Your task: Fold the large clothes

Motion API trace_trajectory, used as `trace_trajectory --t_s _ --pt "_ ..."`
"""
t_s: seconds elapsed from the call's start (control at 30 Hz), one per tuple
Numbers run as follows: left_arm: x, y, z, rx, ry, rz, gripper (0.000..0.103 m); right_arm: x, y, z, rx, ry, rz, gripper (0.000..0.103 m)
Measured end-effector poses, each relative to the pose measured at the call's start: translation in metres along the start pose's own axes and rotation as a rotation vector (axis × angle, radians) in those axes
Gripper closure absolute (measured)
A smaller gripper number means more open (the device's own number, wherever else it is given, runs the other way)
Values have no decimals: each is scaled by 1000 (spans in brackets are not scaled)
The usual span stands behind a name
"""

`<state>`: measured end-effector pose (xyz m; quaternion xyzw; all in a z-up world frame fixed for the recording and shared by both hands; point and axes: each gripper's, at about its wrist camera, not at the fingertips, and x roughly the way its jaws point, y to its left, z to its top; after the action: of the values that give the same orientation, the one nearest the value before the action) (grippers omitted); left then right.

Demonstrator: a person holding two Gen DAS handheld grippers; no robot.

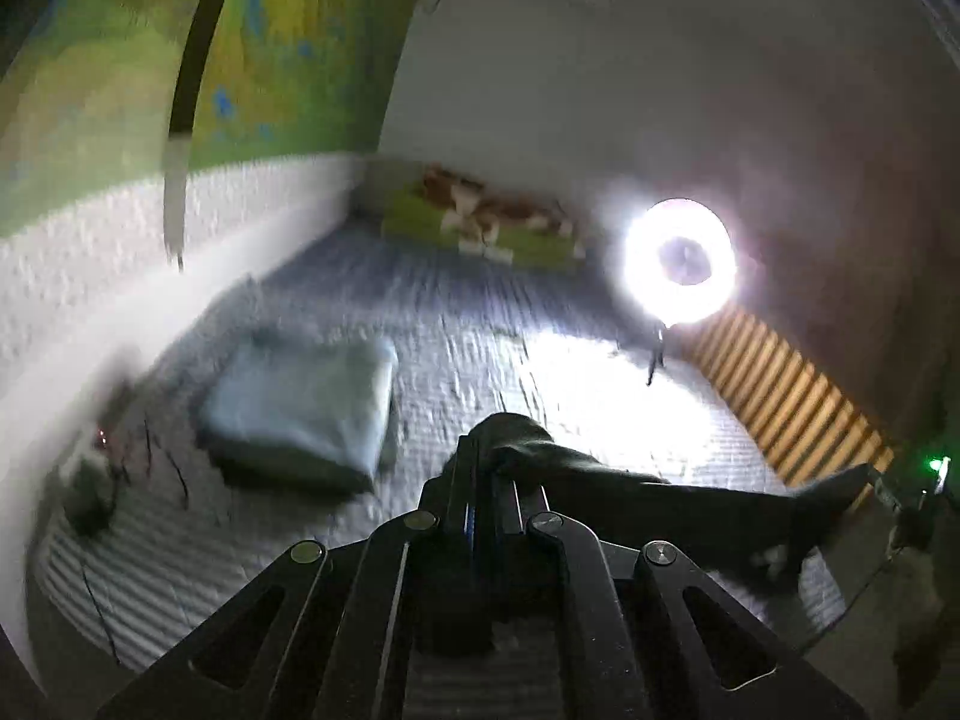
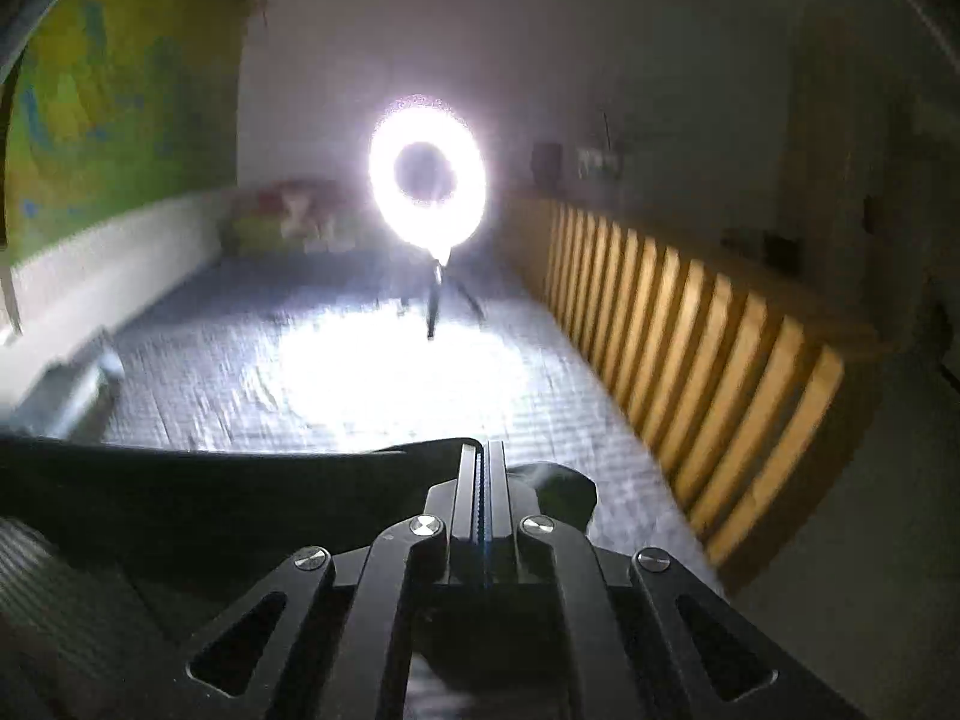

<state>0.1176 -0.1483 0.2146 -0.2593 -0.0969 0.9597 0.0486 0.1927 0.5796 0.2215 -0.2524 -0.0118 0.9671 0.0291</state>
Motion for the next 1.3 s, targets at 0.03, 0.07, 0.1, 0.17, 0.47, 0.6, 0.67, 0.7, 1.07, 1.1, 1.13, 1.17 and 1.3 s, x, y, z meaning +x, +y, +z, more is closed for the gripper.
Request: trace_trajectory --t_s 0.03,0.07,0.1,0.17,0.47,0.6,0.67,0.7,1.07,1.1,1.13,1.17,1.3 --pt "8 -2 12 11 4 8 100 6 2 13 5 -14 10 103" --pt "23 -2 24 15 24 18 100 15 4 21 8 -14 10 103" --pt "40 -4 31 20 49 32 100 34 9 30 7 -2 7 103" --pt "91 -1 38 28 122 85 100 74 19 37 0 45 -4 103" --pt "344 46 -35 -19 642 200 78 296 54 -32 -67 544 -83 101" --pt "333 55 -52 4 635 185 77 296 46 -56 -82 592 -40 91" --pt "314 62 -59 2 612 174 76 280 40 -56 -96 549 -44 81" --pt "301 63 -65 9 611 156 75 272 36 -53 -83 533 -27 75" --pt "252 63 -159 -15 724 20 57 173 74 -95 -186 504 395 59" --pt "252 60 -166 -25 732 -1 55 164 84 -104 -238 499 415 59" --pt "250 58 -170 -29 735 -18 54 159 92 -109 -278 493 430 58" --pt "249 55 -174 -29 737 -33 51 154 98 -113 -310 489 444 55" --pt "248 43 -188 -6 743 -49 49 147 127 -130 -437 470 473 45"
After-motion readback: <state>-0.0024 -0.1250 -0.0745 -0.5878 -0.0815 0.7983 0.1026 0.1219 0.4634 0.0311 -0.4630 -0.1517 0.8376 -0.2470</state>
